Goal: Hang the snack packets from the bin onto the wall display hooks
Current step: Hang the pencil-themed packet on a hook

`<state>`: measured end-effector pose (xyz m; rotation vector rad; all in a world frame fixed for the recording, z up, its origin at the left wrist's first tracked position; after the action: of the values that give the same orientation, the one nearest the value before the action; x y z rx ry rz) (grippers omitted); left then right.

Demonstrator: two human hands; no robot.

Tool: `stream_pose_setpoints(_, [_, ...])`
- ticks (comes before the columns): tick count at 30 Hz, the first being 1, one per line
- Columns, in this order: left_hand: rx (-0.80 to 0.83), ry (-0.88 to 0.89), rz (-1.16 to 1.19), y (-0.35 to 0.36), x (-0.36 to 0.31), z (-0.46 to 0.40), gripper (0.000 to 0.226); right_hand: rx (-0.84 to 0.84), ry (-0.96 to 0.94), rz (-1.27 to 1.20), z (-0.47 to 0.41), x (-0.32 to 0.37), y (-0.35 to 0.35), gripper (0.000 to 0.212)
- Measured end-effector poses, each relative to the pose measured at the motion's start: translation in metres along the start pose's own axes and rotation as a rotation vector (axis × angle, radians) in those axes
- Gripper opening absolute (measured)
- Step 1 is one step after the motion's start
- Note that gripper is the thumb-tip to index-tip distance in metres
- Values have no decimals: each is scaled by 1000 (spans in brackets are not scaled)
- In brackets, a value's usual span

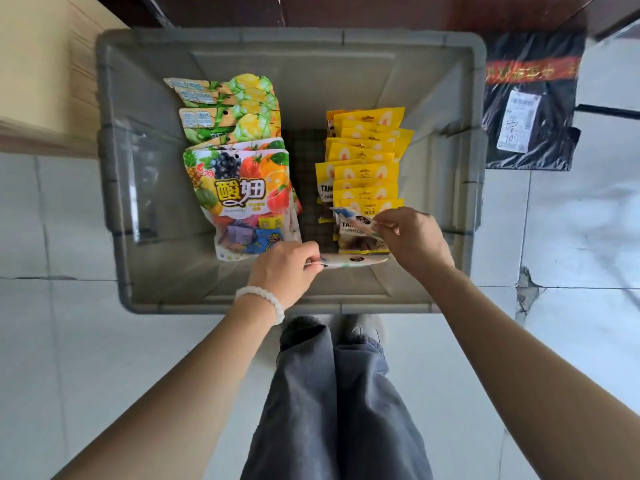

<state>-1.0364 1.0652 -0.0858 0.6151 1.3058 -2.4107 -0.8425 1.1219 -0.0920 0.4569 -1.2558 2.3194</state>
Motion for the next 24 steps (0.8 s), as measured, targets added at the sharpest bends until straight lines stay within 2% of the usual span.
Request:
stream_pose_setpoints(6, [-206, -1, -100, -92, -51, 68, 11, -126, -193, 38, 59, 78, -91, 16])
stream_pose_setpoints(11, [-406, -91, -132, -182, -107, 134, 19, -233, -395, 43, 120, 152, -179, 10])
stream_pose_setpoints(21, [-670, -147, -169, -387, -214, 247, 14, -337, -591, 71, 245, 301, -358, 17])
stream_pose_setpoints(24, [-770, -139, -187, -442, -239, 280, 22, -417, -668, 142, 274, 340, -408, 16])
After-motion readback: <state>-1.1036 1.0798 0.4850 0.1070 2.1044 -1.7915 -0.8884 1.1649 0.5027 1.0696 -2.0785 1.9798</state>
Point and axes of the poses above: each hand's wrist, its own z-axis away from the middle knuckle, its own y-axis out of the palm, x = y × z, the point moved 4 cm from there along -z, towards the middle knuckle, and after that the axes turned 2 degrees about y, right-handed, at the moved point
